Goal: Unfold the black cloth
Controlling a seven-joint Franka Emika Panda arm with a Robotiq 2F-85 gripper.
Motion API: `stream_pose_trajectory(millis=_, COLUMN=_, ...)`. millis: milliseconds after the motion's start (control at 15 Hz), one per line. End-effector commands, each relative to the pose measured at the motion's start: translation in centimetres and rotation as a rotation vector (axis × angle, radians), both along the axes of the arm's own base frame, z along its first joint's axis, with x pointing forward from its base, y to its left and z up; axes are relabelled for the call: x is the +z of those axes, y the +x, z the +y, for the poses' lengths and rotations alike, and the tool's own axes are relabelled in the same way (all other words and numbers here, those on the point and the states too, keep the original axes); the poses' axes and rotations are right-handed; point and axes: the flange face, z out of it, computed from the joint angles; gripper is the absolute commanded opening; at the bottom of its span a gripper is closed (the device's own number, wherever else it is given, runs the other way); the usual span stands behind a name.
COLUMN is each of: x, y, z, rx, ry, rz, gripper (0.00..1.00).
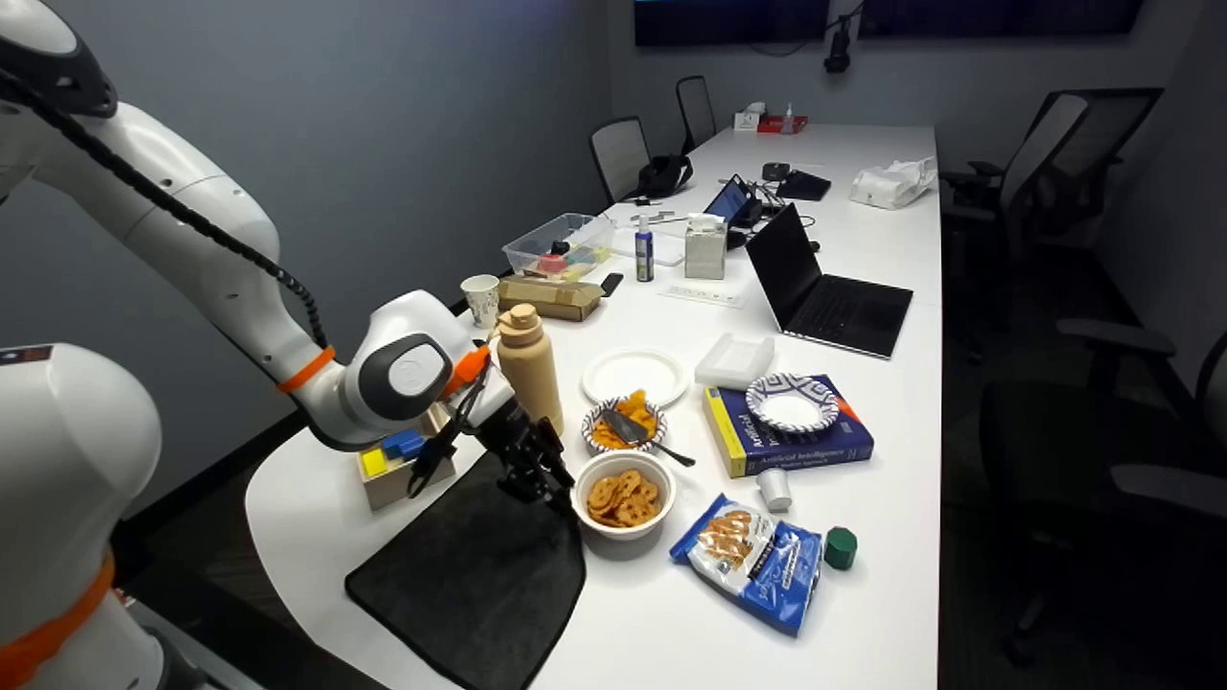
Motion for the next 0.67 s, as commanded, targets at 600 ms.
stream_pose_trajectory(millis=600, x=5.7, y=-3.9, z=1.3, rx=0.031, ry=0.133, rz=-0.093, gripper=1.00)
